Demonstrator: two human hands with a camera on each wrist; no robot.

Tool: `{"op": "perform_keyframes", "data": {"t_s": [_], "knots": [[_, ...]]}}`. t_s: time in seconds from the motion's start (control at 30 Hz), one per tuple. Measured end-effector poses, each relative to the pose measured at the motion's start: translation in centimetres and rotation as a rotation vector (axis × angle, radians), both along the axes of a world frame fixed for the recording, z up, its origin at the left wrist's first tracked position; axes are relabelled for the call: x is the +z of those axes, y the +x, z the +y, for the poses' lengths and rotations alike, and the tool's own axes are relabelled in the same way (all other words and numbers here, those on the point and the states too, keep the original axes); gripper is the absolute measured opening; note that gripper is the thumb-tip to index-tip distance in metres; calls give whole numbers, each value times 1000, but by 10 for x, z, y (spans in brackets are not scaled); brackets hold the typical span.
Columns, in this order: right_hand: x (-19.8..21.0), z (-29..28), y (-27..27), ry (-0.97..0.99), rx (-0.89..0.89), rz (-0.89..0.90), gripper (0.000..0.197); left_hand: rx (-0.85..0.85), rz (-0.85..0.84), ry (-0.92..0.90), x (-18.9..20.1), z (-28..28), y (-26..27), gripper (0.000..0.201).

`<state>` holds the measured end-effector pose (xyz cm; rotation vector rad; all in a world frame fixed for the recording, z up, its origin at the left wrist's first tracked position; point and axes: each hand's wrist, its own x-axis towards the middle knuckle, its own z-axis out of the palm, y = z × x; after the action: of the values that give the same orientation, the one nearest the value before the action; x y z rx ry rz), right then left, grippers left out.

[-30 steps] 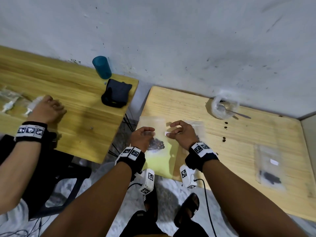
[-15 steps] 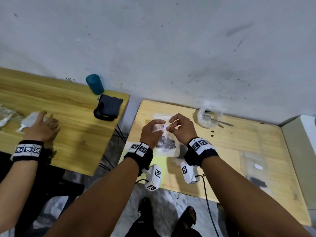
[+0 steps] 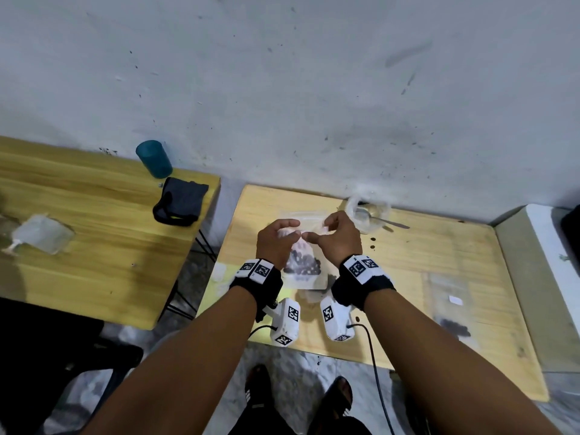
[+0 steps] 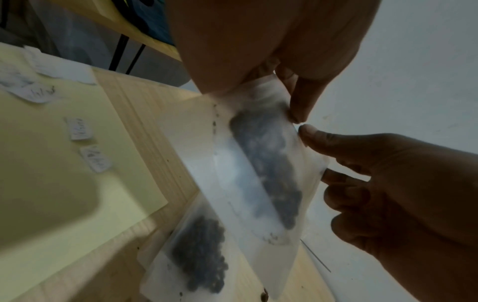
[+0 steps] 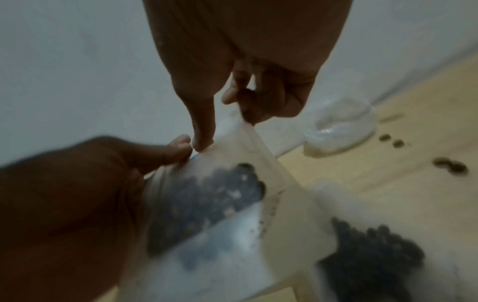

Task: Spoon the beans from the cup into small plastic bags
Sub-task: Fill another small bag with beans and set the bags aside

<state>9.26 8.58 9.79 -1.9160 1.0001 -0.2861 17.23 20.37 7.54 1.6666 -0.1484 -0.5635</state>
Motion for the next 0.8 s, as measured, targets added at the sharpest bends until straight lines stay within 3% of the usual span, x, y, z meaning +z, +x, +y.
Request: {"op": "perform_keyframes", "data": {"t_s": [0.13,0.6,0.8], "knots": [[-6,-6,-5,74,-40,-72,37,-2,13,1,1,-6,-5,17],[-15,-21,-25,110,-28,-129,38,-79,79,-45,-4,-18,-15,29],[-30,-34,-61,186,-94,-144,20,-27,219,-90,-8,-41,-32,24]]}}
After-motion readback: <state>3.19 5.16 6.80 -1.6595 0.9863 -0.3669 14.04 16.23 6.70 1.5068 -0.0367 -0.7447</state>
